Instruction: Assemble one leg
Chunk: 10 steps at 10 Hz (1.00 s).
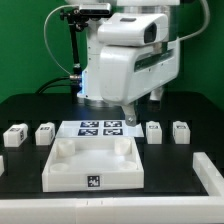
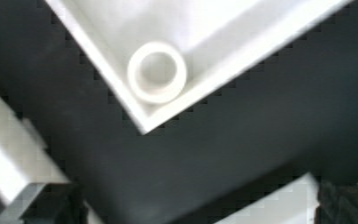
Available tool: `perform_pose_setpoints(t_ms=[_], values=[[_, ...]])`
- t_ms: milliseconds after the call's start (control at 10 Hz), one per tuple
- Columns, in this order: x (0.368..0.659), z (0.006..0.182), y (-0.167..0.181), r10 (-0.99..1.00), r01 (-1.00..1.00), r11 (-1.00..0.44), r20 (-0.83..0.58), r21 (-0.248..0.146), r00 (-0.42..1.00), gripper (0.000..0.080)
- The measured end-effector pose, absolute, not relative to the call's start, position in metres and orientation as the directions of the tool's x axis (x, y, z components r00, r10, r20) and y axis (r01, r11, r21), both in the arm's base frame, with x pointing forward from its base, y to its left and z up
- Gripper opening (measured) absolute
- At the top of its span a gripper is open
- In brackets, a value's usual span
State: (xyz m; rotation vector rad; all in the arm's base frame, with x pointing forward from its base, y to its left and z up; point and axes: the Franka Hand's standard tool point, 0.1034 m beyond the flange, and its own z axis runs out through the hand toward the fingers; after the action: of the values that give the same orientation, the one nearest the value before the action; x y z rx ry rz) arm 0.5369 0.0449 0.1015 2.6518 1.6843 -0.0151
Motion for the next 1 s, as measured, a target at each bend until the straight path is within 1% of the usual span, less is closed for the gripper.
perform_pose_setpoints(t_ms=[100,200,300,400,500,600,800,1000], values=[[0.507,0.09,0.037,0.948,0.948,-0.319,-0.008,-0.008,0.319,0.065],[0.487,0.08,0.026,0.989,0.989,-0.151,-0.001,0.0,0.151,0.065],[0.466,0.061,0.012,0.999,0.999,-0.032,0.009,0.013,0.032,0.065],[0.449,0.043,0.0,1.0,1.0,0.025,0.016,0.013,-0.025,0.065],[0.443,0.03,-0.013,0.996,0.996,0.088,0.021,0.006,-0.088,0.065],[0.439,0.02,-0.024,0.997,0.998,0.066,0.027,-0.008,-0.066,0.065],[0.431,0.008,-0.041,0.999,0.999,0.019,0.034,-0.034,-0.018,0.065],[0.428,0.006,-0.042,0.999,0.999,0.012,0.035,-0.039,-0.011,0.065]])
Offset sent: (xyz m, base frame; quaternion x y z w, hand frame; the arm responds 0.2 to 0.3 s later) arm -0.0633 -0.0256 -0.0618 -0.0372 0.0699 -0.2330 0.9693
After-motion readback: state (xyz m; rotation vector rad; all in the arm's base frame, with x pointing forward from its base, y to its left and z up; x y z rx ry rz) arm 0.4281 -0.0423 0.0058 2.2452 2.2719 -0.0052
